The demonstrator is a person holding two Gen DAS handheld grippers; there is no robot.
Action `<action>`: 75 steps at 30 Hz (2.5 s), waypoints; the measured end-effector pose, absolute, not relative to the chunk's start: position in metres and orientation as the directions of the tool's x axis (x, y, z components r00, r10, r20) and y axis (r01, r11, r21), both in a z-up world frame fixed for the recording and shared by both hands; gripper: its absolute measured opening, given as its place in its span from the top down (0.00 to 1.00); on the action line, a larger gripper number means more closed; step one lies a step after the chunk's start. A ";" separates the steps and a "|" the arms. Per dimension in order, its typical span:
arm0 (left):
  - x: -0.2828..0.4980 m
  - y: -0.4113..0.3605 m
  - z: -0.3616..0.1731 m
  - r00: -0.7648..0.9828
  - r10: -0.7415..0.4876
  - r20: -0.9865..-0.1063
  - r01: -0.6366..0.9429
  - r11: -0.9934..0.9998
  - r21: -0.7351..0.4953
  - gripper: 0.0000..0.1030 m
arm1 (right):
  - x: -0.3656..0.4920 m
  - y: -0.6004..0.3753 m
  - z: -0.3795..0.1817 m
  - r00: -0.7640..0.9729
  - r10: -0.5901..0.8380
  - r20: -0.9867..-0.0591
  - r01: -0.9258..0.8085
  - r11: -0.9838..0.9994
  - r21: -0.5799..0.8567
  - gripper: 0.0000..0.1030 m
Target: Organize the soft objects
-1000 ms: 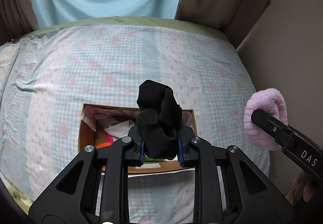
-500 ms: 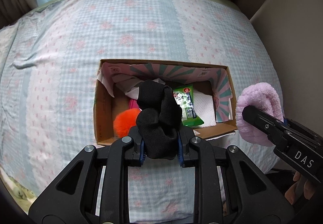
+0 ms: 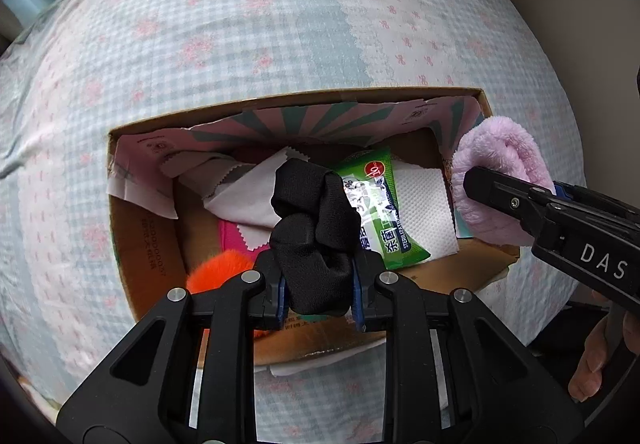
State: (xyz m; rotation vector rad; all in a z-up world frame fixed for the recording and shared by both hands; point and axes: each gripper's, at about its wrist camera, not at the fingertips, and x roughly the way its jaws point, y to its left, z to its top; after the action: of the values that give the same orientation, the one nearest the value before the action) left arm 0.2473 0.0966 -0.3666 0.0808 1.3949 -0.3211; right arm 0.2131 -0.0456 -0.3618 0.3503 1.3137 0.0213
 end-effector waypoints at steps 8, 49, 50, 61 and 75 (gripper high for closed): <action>0.253 0.085 -0.380 0.114 -0.149 -0.982 0.327 0.939 -0.105 0.65 | 0.242 -0.056 -0.381 0.214 0.233 -0.949 0.220 0.935 0.279 0.37; 0.097 0.088 -0.023 0.729 -0.134 -0.672 0.110 0.991 -0.077 0.00 | 0.071 -0.126 -0.063 0.687 0.061 -0.724 -0.006 0.997 0.078 0.00; 0.091 0.087 -0.017 0.743 -0.136 -0.656 0.111 0.991 -0.080 0.00 | 0.064 -0.128 -0.057 0.702 0.050 -0.711 0.000 0.997 0.071 0.00; 0.056 0.073 0.000 0.789 -0.130 -0.600 0.131 0.990 -0.043 0.00 | 0.026 -0.135 -0.038 0.768 -0.006 -0.640 0.042 0.998 0.042 0.00; 0.048 0.068 0.003 0.803 -0.118 -0.585 0.132 0.991 -0.019 0.00 | 0.018 -0.134 -0.028 0.797 -0.016 -0.603 0.044 0.998 0.033 0.00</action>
State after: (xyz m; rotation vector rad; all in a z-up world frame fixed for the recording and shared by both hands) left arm 0.0484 0.0679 0.0027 0.0228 0.6250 -0.1343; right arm 0.0184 -0.1339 -0.0279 0.0459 0.6472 -0.0323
